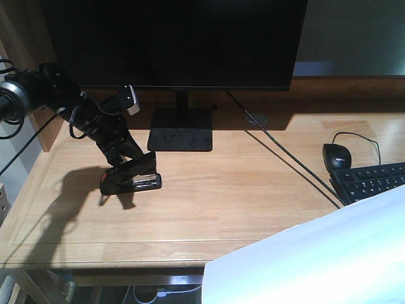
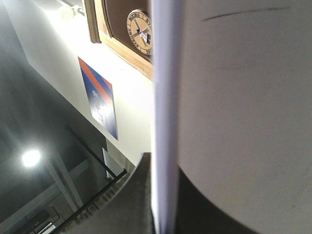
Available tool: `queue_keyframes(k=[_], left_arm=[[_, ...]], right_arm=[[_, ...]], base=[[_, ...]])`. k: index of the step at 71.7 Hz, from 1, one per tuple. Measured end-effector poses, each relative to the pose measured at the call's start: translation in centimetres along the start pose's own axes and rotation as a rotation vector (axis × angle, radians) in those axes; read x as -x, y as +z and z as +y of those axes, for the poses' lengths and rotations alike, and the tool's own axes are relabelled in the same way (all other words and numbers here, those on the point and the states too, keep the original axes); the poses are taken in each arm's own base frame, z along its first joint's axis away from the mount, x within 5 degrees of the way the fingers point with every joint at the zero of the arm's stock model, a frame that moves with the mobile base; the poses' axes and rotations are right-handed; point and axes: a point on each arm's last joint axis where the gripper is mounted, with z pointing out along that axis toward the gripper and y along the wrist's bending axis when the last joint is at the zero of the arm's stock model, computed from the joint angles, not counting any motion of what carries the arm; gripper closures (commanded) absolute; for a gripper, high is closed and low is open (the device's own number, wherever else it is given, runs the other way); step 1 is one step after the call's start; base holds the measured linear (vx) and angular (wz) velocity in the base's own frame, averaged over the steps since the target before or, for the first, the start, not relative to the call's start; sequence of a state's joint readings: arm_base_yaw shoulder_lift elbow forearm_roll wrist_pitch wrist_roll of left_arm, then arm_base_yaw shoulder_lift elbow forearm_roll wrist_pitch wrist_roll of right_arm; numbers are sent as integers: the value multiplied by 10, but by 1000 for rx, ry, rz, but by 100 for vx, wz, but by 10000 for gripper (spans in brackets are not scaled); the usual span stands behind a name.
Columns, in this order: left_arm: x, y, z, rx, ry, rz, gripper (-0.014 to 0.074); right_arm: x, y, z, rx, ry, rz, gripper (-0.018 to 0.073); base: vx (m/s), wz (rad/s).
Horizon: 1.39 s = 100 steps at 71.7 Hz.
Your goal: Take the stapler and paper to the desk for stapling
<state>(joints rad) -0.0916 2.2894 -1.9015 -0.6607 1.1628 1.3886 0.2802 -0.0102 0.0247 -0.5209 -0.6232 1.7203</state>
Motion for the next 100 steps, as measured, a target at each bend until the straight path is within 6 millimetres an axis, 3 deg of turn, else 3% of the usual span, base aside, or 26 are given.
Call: queue_keyframes(k=[100], left_arm=[[-1,0,-2,-27,-1,5,603]], right_arm=[[0,0,0,0,0,0,562]], base=[[0,0]])
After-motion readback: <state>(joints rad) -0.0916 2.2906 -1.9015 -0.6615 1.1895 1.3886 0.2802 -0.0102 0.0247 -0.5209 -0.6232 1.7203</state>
